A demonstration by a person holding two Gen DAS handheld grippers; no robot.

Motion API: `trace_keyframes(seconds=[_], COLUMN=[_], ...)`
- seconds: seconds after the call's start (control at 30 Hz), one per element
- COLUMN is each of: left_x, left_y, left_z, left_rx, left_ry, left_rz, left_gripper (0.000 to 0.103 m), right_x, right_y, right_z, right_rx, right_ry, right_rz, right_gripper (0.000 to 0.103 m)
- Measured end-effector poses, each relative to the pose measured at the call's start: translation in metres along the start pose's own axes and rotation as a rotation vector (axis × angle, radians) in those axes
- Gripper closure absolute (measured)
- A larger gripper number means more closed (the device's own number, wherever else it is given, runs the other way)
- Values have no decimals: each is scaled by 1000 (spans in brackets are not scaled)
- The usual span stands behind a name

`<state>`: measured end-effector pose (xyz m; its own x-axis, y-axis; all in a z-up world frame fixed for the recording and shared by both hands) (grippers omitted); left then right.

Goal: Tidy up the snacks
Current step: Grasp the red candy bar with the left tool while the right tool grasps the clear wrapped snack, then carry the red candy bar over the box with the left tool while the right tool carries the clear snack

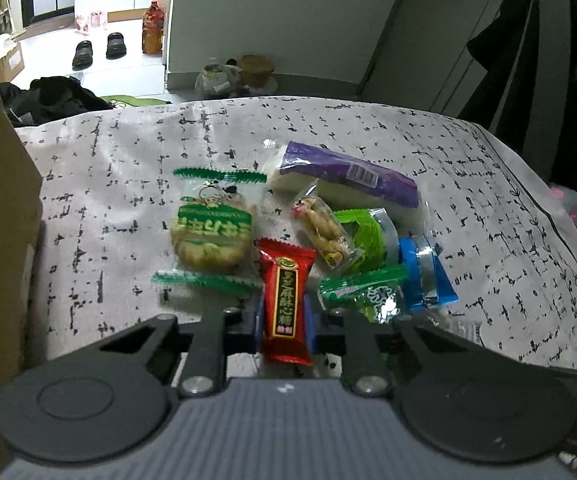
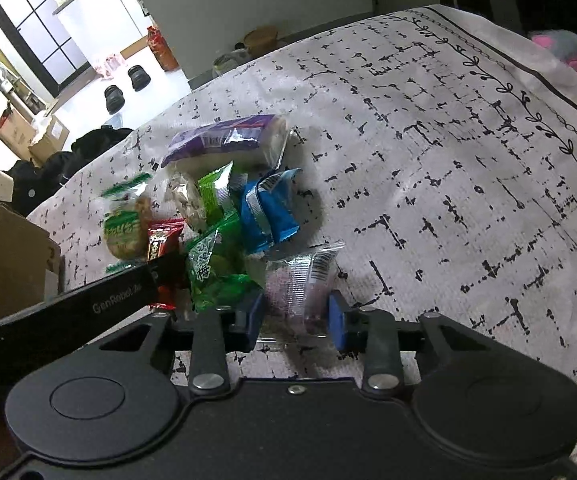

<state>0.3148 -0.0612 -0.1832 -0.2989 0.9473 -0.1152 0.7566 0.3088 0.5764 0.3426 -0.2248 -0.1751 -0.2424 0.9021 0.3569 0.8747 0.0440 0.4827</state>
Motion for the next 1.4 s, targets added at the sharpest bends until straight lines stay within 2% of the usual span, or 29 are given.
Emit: trace_keyframes(seconds=[0.23, 0.53, 0.63, 0.67, 0.93, 0.97, 1.03, 1.1, 1.17, 1.23, 1.4], left_x=[6, 23, 27, 29, 50, 52, 55, 57, 58, 59, 59], left_y=[-7, -5, -7, -7, -11, -12, -14, -15, -16, -18, -22], left_z=[-21, -58, -71, -75, -92, -92, -92, -92, -91, -90, -85], left_rx=[-19, -70, -94, -100, -120, -119, -115, -111, -106, -97, -78], left_ry=[-14, -46, -52, -58, -55, -54, -56, -56, -55, -55, -57], left_rz=[3, -26, -28, -33, -85, -91, -97, -99, -97, -98, -104], left_gripper=[85, 85, 85, 85, 85, 85, 85, 85, 85, 85, 85], right_x=[-1, 14, 20, 23, 39, 39, 38, 37, 37, 35, 29], right_y=[-2, -4, -3, -3, -9, -10, -13, -16, -18, -19, -20], right_z=[-13, -32, -36, -38, -37, -36, -32, -30, -29, -24, -4], right_rx=[-45, -94, -102, -103, -104, -94, -83, -90, -107, -100, -61], right_ry=[29, 60, 87, 96, 94, 82, 56, 31, -16, -56, -53], right_rz=[37, 22, 21, 19, -20, -13, -4, -6, -17, -11, 34], right_gripper=[71, 72, 93, 97, 97, 94, 80, 52, 41, 39, 39])
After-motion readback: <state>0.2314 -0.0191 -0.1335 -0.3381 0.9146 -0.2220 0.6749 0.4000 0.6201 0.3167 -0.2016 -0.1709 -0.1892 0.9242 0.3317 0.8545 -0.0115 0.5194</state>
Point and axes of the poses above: each gripper's, at about its wrist camera, not at the fingertips, and z roughly the way its jaws point, x to its left, y to its top, the point moved 1 cm from there along z, roughly the way its jaws point, and after that the axes turned 7 degrees about y, right-handed, at the moved point
